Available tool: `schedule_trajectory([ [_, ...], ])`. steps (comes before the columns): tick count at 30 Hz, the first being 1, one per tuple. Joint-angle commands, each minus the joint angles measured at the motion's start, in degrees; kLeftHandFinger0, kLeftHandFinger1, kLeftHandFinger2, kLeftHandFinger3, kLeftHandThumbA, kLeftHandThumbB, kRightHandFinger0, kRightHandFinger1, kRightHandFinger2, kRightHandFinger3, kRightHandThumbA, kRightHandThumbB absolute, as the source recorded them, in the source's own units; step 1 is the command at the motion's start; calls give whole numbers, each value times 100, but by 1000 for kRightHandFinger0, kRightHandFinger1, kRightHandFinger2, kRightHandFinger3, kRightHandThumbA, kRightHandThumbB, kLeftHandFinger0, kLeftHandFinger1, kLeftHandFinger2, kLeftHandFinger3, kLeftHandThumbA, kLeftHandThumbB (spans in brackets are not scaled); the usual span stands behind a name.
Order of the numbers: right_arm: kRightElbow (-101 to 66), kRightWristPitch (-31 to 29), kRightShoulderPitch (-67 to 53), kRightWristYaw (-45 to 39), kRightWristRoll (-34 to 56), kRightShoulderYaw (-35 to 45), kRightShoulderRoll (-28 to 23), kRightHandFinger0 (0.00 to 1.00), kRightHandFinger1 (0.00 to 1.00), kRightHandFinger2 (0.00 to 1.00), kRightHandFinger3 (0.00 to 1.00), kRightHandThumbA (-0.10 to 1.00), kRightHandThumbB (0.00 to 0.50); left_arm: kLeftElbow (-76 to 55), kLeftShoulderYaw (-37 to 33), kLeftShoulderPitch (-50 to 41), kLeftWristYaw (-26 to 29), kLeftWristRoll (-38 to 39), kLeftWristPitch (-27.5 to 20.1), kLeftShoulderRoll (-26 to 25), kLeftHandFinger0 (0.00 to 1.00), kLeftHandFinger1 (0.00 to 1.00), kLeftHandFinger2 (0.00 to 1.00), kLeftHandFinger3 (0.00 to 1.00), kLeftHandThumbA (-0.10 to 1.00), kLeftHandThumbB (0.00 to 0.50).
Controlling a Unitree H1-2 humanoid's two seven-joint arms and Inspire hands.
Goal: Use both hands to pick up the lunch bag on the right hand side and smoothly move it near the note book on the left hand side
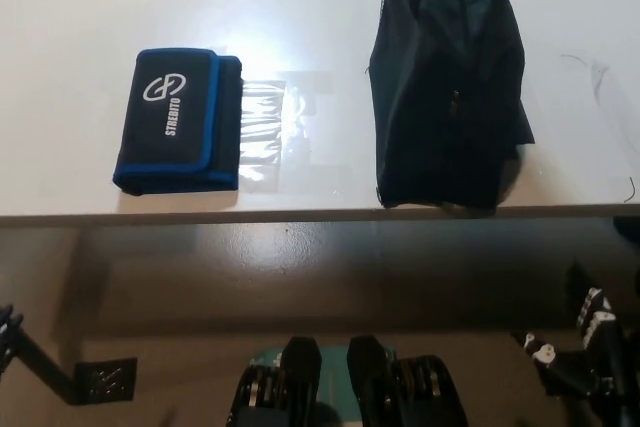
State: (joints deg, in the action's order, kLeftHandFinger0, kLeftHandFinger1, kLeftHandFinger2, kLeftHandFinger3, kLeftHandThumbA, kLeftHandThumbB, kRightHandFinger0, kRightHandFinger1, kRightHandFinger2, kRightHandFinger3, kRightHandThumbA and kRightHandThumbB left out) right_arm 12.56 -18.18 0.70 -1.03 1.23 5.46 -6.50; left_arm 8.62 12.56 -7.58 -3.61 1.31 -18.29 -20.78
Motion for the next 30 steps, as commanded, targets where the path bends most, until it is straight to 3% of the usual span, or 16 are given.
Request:
schedule_trajectory([
  [1, -1079, -874, -8, -143, 285, 113, -143, 1000, 1000, 1000, 1000, 989, 137, -1014, -177, -201, -503, 298, -618, -336, 1000, 1000, 1000, 1000, 1000, 294],
  [2, -1268, -874, -44, -147, 301, 119, -150, 1000, 1000, 1000, 1000, 989, 123, -1198, -222, -236, -569, 427, -569, -336, 1000, 1000, 1000, 1000, 1000, 292],
  [4, -1572, -860, -106, -122, 318, 110, -164, 1000, 1000, 1000, 1000, 991, 134, -1581, -261, -319, -544, 450, -370, -276, 1000, 1000, 1000, 1000, 1000, 337],
  [8, -2231, -687, -244, -61, 383, 147, -172, 1000, 1000, 1000, 1000, 989, 144, -2260, -367, -446, -530, 525, -241, -159, 1000, 1000, 1000, 1000, 1000, 352],
  [10, -2649, -557, -319, -22, 454, 188, -171, 1000, 1000, 1000, 1000, 990, 156, -2624, -459, -461, -584, 737, -231, -145, 1000, 1000, 1000, 1000, 1000, 334],
  [12, -2961, -470, -339, 19, 505, 240, -181, 1000, 1000, 1000, 1000, 1000, 173, -2874, -528, -394, -590, 876, -227, -107, 1000, 1000, 1000, 1000, 1000, 326],
  [14, -3145, -435, -320, 18, 719, 280, -214, 1000, 1000, 1000, 1000, 1000, 205, -3131, -561, -295, -536, 885, -135, -50, 1000, 1000, 1000, 1000, 1000, 352],
  [19, -3386, -213, -154, -81, 1444, 336, -375, 1000, 1000, 1000, 1000, 1000, 271, -3509, -707, 331, -533, 1205, 5, -35, 1000, 1000, 1000, 1000, 1000, 323],
  [22, -3321, -80, -2, -104, 1535, 398, -538, 1000, 1000, 1000, 1000, 1000, 310, -3655, -769, 775, -467, 1122, 422, 12, 1000, 1000, 1000, 1000, 1000, 349],
  [24, -3240, 46, 163, -113, 1624, 415, -629, 1000, 1000, 1000, 1000, 1000, 367, -3731, -821, 1118, -420, 1081, 815, 48, 1000, 1000, 1000, 1000, 1000, 414],
  [26, -3103, 218, 374, -208, 2062, 408, -753, 1000, 1000, 1000, 1000, 1000, 413, -3683, -929, 1606, -467, 1122, 1146, 55, 1000, 1000, 1000, 1000, 1000, 426],
  [30, -2862, 615, 758, -259, 2689, 447, -907, 1000, 1000, 1000, 1000, 1000, 380, -3316, -1149, 2530, -511, 1615, 1809, 221, 1000, 1000, 1000, 1000, 1000, 428],
])
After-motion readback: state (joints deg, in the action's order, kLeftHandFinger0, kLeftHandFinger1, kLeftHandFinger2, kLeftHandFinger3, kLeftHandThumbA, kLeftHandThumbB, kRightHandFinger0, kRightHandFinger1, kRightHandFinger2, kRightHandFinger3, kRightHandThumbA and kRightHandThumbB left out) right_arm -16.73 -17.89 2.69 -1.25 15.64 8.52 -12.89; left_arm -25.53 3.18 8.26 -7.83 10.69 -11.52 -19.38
